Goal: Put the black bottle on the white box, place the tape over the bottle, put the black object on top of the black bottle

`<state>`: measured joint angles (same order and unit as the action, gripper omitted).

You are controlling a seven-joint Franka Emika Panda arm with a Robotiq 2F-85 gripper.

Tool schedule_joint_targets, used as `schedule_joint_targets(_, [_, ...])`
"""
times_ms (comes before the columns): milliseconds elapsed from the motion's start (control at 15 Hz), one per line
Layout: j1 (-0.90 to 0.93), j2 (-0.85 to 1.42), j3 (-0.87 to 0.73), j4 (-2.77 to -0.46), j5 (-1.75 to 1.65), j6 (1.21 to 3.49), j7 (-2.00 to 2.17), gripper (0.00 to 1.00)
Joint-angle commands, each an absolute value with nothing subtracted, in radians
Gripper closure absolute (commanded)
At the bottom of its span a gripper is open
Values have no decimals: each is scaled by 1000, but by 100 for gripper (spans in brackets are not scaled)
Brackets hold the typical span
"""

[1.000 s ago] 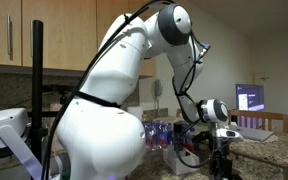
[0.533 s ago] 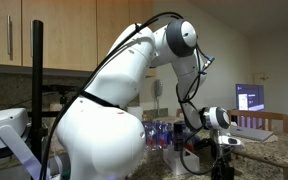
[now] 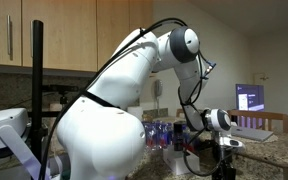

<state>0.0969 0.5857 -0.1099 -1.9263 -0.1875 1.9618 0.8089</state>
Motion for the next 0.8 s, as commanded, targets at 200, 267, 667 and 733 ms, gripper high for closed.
schedule_joint_targets(200, [91,589,-104,-1921,-160,1945,782,30])
schedule_joint_targets(267, [91,579,-104,-1938,-160,1962,782,25])
schedule_joint_targets(667, [66,504,-108,-2088,-146,2125,772,0])
schedule_joint_targets(733, [56,497,-106,-2119,-135,2172,760,0])
